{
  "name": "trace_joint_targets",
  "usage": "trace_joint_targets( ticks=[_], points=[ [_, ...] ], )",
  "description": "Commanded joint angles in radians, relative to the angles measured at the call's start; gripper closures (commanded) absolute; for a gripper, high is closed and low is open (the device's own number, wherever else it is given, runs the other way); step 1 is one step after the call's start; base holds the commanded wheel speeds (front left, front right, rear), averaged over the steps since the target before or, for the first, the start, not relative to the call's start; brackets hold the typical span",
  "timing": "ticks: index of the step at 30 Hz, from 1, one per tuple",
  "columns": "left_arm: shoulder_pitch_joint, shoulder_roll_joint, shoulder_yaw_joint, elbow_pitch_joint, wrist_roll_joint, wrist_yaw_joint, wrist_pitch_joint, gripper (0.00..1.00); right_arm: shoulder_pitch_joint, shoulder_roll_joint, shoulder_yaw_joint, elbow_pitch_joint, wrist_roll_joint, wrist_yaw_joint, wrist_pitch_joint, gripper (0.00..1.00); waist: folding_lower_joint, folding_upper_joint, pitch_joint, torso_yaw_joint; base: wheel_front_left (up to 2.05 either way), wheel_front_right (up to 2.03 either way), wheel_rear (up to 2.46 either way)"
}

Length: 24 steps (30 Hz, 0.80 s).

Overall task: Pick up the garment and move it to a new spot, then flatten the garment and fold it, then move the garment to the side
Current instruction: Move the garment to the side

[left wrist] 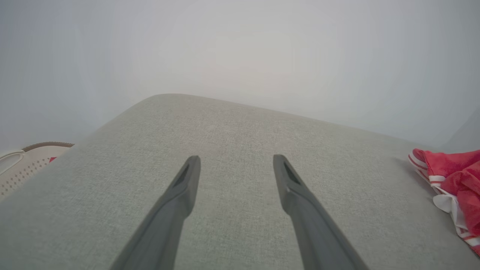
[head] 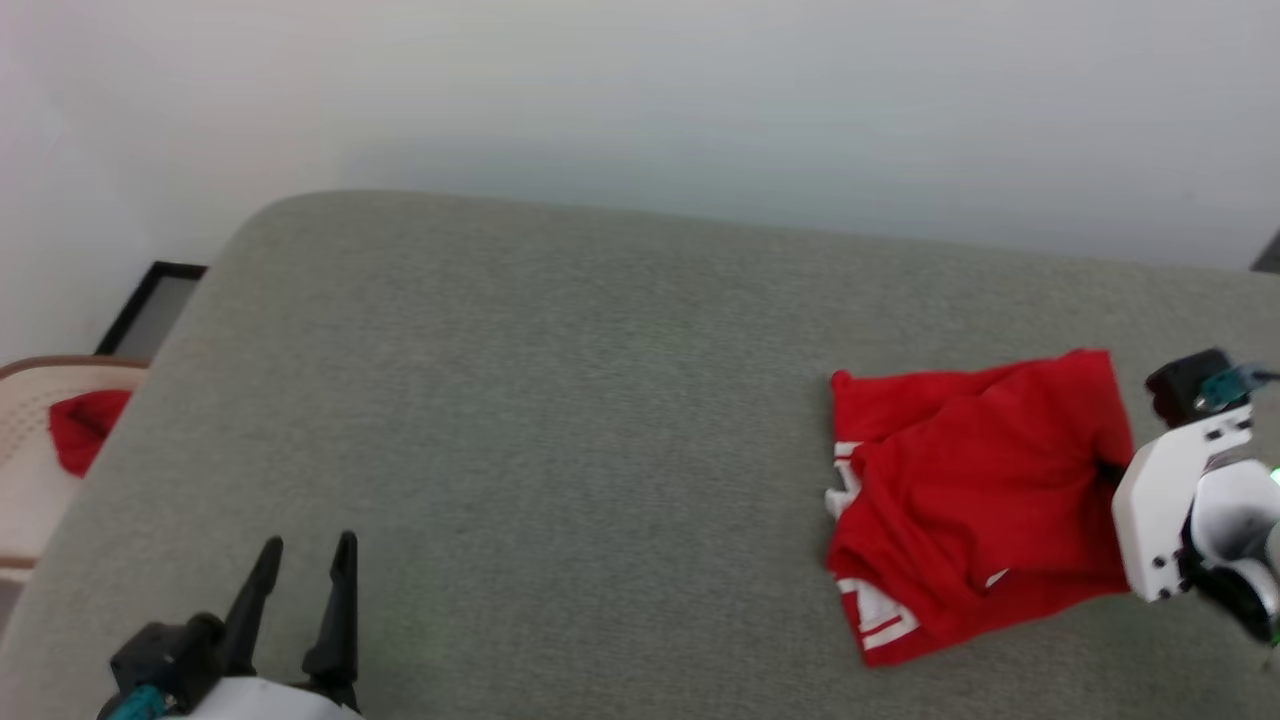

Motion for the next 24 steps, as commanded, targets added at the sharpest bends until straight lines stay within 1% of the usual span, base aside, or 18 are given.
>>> trace_joint_targets(
  ticks=[1,7,13,21,24],
  points=[
    [-0.015,-0.006,0.008,-0.011,0.011,-0.002,0.0,0.0,-0.021,-0.02,0.008,-0.011,0.009,0.0,-0.003,1.0,0.0001,-0.0001,0.025,-0.04,0.0,0.0,0.0],
    [-0.042,-0.016,0.026,-0.05,0.036,-0.002,0.0,0.0,-0.067,-0.089,0.037,-0.031,0.022,0.0,-0.014,1.0,0.0001,-0.0001,0.059,-0.097,0.0,0.0,0.0],
    [-0.068,-0.022,0.022,-0.082,0.052,-0.002,0.0,0.0,-0.122,-0.156,0.072,-0.034,0.023,0.0,-0.029,1.0,0.0001,-0.0001,0.099,-0.157,0.0,0.0,0.0],
    [-0.116,-0.014,0.005,-0.097,0.057,-0.002,0.0,0.0,-0.206,-0.226,0.112,-0.021,0.003,0.0,-0.073,1.0,0.0001,-0.0001,0.158,-0.233,0.0,0.0,0.0],
    [-0.135,-0.014,-0.001,-0.102,0.06,-0.002,0.0,0.0,-0.24,-0.241,0.127,-0.003,-0.004,0.0,-0.089,1.0,0.0001,-0.0001,0.182,-0.26,0.0,0.0,0.0]
  ],
)
